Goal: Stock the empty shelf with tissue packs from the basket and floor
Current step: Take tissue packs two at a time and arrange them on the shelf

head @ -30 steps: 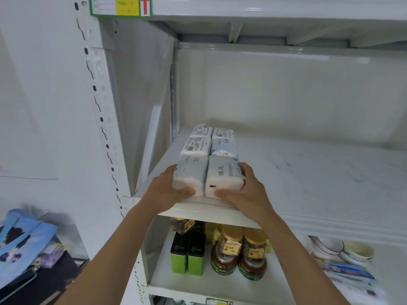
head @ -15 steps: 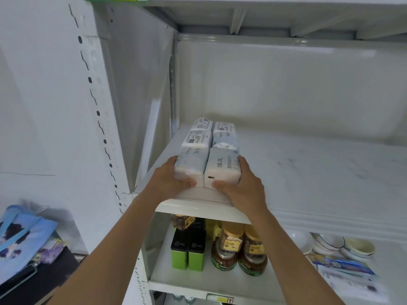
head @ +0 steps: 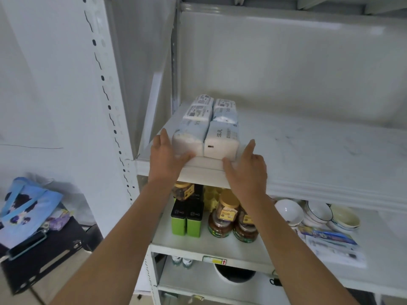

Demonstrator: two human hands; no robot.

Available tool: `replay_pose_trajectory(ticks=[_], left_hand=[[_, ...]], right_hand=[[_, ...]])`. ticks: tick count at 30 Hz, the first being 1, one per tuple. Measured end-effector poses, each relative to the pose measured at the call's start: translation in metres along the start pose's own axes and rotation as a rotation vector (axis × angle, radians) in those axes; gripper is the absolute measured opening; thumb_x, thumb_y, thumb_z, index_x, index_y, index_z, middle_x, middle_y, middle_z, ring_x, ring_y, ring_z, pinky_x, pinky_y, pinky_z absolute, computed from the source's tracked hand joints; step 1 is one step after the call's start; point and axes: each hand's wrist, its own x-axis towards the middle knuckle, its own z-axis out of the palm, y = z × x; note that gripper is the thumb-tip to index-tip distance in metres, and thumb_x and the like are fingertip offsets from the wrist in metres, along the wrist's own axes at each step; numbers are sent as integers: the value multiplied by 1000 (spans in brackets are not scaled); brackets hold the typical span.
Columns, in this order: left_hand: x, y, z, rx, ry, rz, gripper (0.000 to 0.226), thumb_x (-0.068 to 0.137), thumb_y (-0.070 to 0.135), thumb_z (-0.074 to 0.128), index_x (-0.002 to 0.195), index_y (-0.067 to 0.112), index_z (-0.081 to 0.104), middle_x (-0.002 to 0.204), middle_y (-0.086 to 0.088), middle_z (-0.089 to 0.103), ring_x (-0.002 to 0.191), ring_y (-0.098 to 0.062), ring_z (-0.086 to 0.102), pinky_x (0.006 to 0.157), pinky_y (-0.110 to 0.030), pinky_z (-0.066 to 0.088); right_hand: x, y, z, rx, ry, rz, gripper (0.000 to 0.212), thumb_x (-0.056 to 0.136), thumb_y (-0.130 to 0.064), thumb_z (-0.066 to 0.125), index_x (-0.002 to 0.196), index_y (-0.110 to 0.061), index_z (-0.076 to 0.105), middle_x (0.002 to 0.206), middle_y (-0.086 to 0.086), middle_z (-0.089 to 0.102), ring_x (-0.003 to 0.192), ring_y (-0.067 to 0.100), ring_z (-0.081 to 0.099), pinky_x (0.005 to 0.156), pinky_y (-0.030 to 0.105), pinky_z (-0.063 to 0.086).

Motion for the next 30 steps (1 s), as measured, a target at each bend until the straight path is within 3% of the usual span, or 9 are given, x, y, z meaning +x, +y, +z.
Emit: replay_pose_trajectory(ticks=[5, 8, 10, 15, 18, 22, 26, 28, 30], left_hand=[[-54, -28, 17, -116, 241, 175, 66, 97, 33, 67, 154, 17, 36, 150, -4, 38, 140, -18, 39, 114, -17, 32], [-100, -56, 34, -196, 274, 295, 54, 92, 12, 69, 140, 23, 49, 139, 4, 38, 127, 11, 39, 100, 2, 32], [-139, -84, 49, -133, 195, 288, 50, 89, 9, 72, 132, 25, 52, 131, 6, 39, 121, 11, 39, 102, -2, 32], [-241, -159, 89, 71, -302, -5, 52, 84, 11, 79, 132, 9, 60, 131, -14, 50, 119, -30, 55, 101, -41, 50], [-294, -194, 103, 141, -579, -246, 61, 88, 22, 77, 143, 14, 53, 139, -12, 45, 128, -32, 49, 106, -46, 46], [-351, -230, 127, 225, -859, -478, 66, 92, 34, 72, 151, 23, 43, 151, -9, 36, 136, -33, 41, 113, -48, 40], [-400, -252, 158, 248, -962, -614, 66, 92, 35, 71, 150, 19, 43, 149, -12, 38, 134, -35, 43, 111, -48, 40], [-424, -265, 176, 250, -990, -660, 66, 92, 37, 70, 149, 19, 43, 148, -12, 38, 134, -35, 43, 110, -48, 41], [-447, -279, 195, 237, -1003, -707, 65, 93, 38, 68, 149, 19, 43, 148, -12, 39, 134, -35, 43, 109, -48, 41]], right_hand=[[-74, 38, 24, -241, 126, -244, 74, 97, -40, 45, 162, -10, 25, 170, 15, 26, 158, 36, 20, 130, 53, 13], [-138, 80, 55, -181, -29, -217, 78, 93, -41, 53, 162, -17, 25, 173, 10, 13, 160, 36, 14, 130, 51, 14], [-185, 116, 79, -220, -328, -155, 80, 93, -42, 58, 163, -20, 24, 173, 10, 14, 159, 36, 17, 129, 54, 18], [-260, 192, 116, -432, -928, -27, 60, 102, -39, 45, 158, -20, 33, 167, 7, 31, 154, 28, 29, 128, 48, 21], [-280, 215, 129, -361, -1063, 77, 44, 101, -38, 48, 142, -21, 54, 144, 3, 58, 131, 23, 54, 112, 38, 43], [-308, 235, 153, -277, -1227, 194, 40, 101, -30, 49, 135, -14, 61, 130, 10, 68, 115, 26, 67, 96, 36, 55], [-339, 257, 182, -231, -1360, 292, 27, 98, -23, 48, 111, -11, 68, 106, 11, 69, 98, 26, 67, 85, 36, 55], [-360, 273, 202, -216, -1394, 303, 23, 95, -22, 48, 73, -28, 50, 76, -4, 50, 73, 11, 53, 64, 29, 42], [-378, 285, 222, -194, -1453, 313, 31, 96, -22, 49, 69, -34, 40, 73, -10, 43, 79, 16, 52, 68, 30, 38]])
